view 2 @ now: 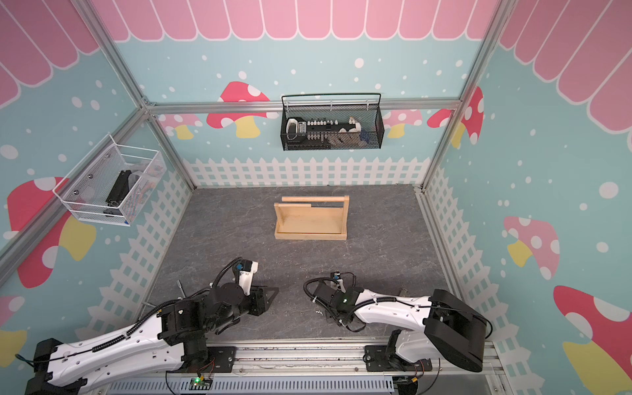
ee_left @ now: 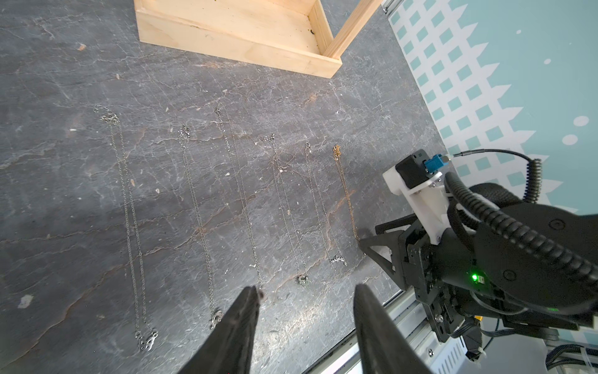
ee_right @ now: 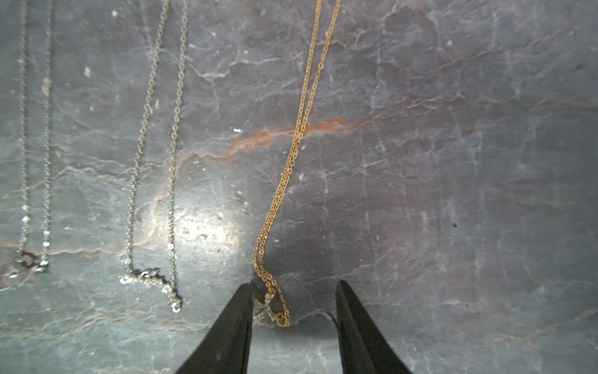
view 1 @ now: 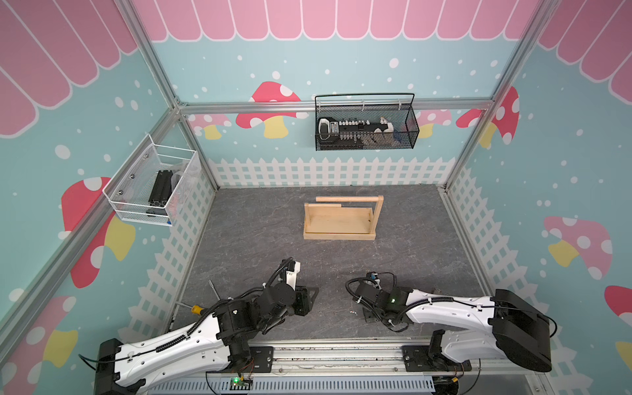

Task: Take the necklace off the jewelry display stand
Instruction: Adjust the necklace at the center of the board.

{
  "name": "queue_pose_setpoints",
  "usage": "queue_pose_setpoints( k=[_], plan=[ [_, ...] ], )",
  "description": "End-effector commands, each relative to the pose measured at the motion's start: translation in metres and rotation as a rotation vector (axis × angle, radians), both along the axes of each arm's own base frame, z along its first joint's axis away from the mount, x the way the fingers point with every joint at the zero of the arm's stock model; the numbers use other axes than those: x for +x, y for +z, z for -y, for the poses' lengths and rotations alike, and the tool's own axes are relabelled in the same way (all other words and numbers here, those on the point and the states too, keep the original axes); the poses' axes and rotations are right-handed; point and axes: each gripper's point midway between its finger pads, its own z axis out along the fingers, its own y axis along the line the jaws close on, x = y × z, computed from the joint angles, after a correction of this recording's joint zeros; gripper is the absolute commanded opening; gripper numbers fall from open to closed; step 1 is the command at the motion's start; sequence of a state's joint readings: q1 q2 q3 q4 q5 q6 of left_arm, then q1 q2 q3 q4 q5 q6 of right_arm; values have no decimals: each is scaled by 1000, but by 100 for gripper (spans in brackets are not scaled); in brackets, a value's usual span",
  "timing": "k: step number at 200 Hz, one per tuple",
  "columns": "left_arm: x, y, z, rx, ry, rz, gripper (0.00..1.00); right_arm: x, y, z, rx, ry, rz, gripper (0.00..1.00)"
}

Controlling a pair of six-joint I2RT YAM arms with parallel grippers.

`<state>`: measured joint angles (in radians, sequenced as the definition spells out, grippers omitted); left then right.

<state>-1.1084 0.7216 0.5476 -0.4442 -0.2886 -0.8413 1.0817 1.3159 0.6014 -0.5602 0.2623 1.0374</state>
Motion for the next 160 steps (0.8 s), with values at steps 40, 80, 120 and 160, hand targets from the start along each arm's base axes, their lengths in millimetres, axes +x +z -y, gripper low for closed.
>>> queue_pose_setpoints(
  k=[40,80,120,160],
  plan=[
    [1,-8,-8,14,32,-6,49,-6,-13,7,-35,-11,-26,26],
    [0,-7,-10,5,34,-4,49,-12,-13,7,-34,-3,-36,26],
    [1,-7,-10,8,34,-4,49,-20,-16,7,-39,1,-43,22],
    [0,-5,-10,2,33,-1,49,-22,-15,10,-24,-18,-32,21]
  ],
)
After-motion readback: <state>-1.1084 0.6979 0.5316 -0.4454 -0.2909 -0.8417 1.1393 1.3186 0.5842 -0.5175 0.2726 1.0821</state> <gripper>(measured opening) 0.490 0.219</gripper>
